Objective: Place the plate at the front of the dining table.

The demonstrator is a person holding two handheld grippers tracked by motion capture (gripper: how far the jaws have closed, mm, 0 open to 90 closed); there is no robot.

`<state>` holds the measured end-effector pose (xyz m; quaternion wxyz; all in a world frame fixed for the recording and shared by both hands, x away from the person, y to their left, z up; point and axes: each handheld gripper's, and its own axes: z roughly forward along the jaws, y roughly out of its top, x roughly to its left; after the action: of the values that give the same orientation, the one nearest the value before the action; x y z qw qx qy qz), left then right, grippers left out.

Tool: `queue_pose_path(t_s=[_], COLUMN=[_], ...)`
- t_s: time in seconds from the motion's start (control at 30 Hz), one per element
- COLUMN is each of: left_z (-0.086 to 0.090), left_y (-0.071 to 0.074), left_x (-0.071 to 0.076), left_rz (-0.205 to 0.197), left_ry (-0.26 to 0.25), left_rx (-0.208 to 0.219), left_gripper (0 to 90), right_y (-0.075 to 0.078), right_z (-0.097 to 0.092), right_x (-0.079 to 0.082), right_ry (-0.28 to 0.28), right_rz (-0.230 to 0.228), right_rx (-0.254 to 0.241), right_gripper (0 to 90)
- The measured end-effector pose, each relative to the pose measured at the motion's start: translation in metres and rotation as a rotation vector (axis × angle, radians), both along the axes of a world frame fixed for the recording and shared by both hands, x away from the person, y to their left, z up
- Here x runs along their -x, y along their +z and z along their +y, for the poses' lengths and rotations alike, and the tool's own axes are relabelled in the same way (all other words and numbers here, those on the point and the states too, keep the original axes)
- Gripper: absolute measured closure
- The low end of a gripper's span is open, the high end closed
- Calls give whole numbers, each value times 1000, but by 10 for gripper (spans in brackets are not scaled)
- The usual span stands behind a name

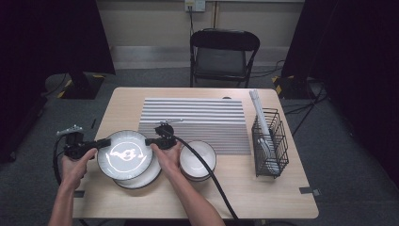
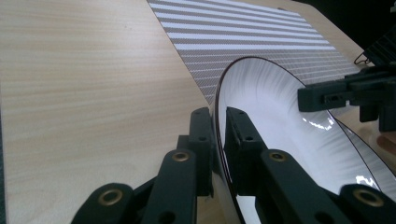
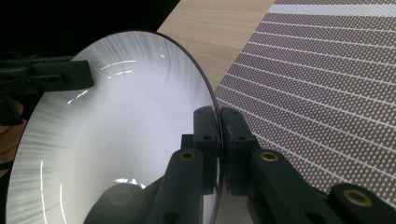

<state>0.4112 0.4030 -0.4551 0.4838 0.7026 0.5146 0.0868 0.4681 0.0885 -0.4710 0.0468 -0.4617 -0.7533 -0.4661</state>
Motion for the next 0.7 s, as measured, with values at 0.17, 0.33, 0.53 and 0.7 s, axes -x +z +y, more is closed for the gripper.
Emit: queue_pose_path(t_s=[0.17,0.33,0.53,0.7], left_z=[-3,-4,-2,-4], left_y=[1,1,4,2], left_x=[2,0,-3,-9], left_rz=[16,8,-8,-12], left_ry=[8,14,22,29], left_rx=[-39,-31,-3,1], left_gripper=[817,826,837,838], right_y=[0,2,10,10], right_z=[0,0,2,3], right_x=[0,0,-1,-5], right_ry=[-1,-12,-6,-15], right_rz=[-1,-8,-55,-54], right_rx=[0,14,34,52], right_gripper=[858,854,851,851])
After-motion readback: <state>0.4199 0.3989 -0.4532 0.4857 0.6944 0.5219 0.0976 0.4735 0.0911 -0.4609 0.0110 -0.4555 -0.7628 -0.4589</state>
